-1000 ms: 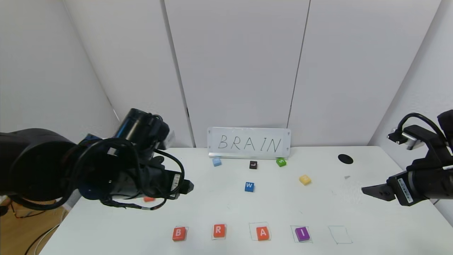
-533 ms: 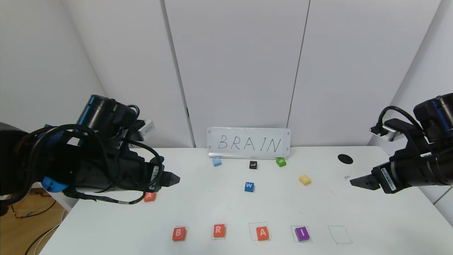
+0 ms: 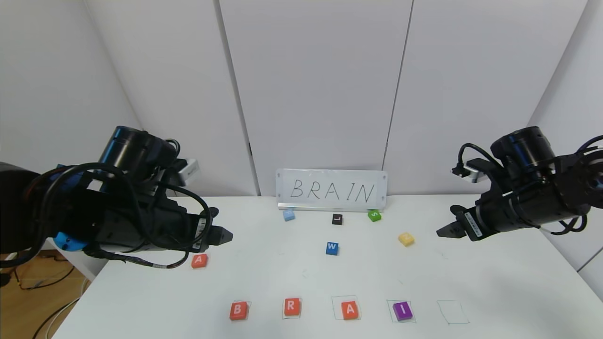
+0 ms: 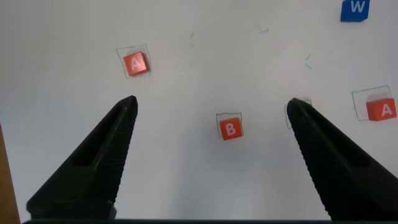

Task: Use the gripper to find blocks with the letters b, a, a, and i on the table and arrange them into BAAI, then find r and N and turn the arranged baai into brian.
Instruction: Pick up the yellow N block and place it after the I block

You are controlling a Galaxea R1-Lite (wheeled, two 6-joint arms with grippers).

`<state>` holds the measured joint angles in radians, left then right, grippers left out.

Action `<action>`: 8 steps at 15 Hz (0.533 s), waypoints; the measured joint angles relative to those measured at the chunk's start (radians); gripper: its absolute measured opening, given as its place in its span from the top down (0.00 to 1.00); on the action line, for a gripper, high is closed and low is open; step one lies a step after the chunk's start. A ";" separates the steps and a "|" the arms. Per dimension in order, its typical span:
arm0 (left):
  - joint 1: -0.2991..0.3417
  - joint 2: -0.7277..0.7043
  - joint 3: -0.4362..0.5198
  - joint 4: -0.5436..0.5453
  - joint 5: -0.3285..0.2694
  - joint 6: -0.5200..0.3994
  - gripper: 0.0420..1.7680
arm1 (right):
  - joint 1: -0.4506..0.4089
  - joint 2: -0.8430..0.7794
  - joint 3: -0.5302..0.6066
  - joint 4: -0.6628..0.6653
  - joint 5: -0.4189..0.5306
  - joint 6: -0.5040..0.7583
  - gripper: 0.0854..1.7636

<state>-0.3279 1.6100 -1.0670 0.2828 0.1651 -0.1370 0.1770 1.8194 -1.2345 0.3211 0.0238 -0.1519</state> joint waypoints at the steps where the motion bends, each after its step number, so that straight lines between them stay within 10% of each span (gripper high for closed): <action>1: 0.000 0.003 0.000 0.000 0.000 0.001 0.03 | 0.000 0.028 -0.020 -0.001 0.005 0.001 0.03; 8: 0.007 0.021 0.002 -0.006 0.000 0.012 0.03 | -0.016 0.246 -0.196 0.006 0.063 0.002 0.03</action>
<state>-0.3213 1.6313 -1.0647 0.2766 0.1651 -0.1247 0.1611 2.0651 -1.4306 0.3270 0.0864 -0.1500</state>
